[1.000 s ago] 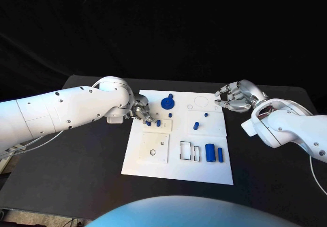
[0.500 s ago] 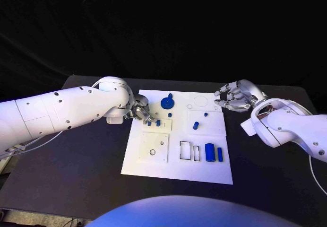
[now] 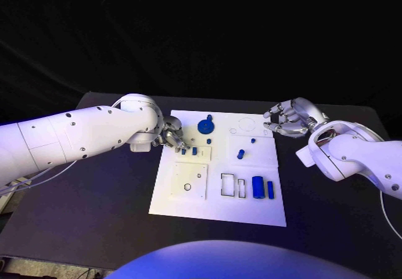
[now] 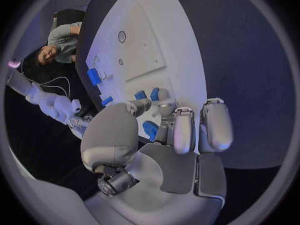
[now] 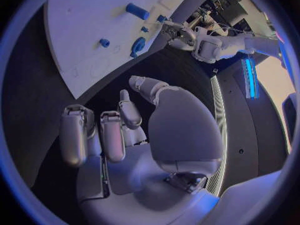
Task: Assemble the parts on the task board
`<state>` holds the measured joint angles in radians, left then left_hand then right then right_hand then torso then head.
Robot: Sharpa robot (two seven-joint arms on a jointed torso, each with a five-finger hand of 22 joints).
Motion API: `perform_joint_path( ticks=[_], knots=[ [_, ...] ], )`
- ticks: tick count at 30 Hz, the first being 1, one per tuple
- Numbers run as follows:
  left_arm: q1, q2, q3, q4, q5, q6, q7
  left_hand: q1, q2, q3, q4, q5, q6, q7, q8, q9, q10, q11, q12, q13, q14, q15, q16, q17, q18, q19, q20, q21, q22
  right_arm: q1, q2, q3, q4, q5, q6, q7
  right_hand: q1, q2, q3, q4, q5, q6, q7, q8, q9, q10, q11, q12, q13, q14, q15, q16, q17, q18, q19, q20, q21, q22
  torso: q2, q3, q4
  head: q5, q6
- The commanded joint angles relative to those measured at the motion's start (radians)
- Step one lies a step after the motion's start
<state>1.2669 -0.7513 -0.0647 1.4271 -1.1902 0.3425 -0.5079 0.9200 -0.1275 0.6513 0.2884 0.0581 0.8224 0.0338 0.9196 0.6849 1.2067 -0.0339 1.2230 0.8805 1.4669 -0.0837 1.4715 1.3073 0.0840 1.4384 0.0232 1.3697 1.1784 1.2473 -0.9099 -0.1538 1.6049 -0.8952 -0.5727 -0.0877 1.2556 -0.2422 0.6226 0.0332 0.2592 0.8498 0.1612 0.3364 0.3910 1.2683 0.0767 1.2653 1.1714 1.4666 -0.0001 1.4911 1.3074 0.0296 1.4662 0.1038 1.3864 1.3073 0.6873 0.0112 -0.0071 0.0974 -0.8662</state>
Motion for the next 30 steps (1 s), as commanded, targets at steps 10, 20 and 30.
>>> perform_joint_path(
  ticks=[10,20,30],
  knots=[
    [0.001,-0.033,0.022,0.034,0.097,-0.224,0.042,-0.010,-0.051,0.008,0.004,-0.004,-0.010,0.008,-0.012,0.002,-0.041,0.007,-0.033,-0.065,0.045,-0.004,-0.004,0.008,0.002,-0.022,-0.002,-0.030,-0.051,-0.001,0.002,0.000,-0.001,-0.009,0.003,0.004,-0.012,-0.001,0.003,-0.001,0.003,-0.009,0.000,0.004,0.001,-0.005,-0.003,-0.005,-0.001,0.060,-0.001,-0.005,0.077,0.017,0.004,0.000,-0.003,0.169,-0.001,0.0007,-0.0007,-0.007,0.011],
    [-0.001,-0.042,0.027,0.061,0.143,-0.487,0.251,0.144,-0.076,-0.109,0.007,-0.004,-0.185,0.103,-0.095,-0.069,-0.331,0.099,-0.235,-0.337,-0.164,0.075,-0.217,-0.366,0.097,-0.285,0.059,-0.472,-0.644,-0.002,0.001,0.000,-0.001,-0.009,0.001,0.004,-0.012,-0.001,0.003,-0.001,0.003,-0.009,0.000,0.004,0.001,-0.005,-0.003,-0.005,-0.001,0.060,-0.001,-0.005,0.077,0.017,0.004,0.000,-0.003,0.169,0.001,-0.0002,-0.0002,-0.019,0.024],
    [-0.045,0.008,0.012,0.035,-0.143,-0.574,0.605,0.491,-0.150,0.005,-0.112,-0.005,-0.213,0.156,-0.261,-0.290,-0.480,0.157,-0.447,-0.558,-0.456,0.135,-0.328,-0.643,0.100,-0.374,0.111,-0.563,-0.686,-0.002,0.003,0.000,-0.006,-0.008,0.000,0.008,-0.012,-0.001,0.003,-0.001,0.003,-0.009,0.000,0.004,0.001,-0.005,-0.003,-0.005,-0.001,0.060,-0.001,-0.005,0.077,0.017,0.004,0.000,-0.003,0.169,0.000,-0.0018,-0.0016,-0.024,0.033]
  ],
)
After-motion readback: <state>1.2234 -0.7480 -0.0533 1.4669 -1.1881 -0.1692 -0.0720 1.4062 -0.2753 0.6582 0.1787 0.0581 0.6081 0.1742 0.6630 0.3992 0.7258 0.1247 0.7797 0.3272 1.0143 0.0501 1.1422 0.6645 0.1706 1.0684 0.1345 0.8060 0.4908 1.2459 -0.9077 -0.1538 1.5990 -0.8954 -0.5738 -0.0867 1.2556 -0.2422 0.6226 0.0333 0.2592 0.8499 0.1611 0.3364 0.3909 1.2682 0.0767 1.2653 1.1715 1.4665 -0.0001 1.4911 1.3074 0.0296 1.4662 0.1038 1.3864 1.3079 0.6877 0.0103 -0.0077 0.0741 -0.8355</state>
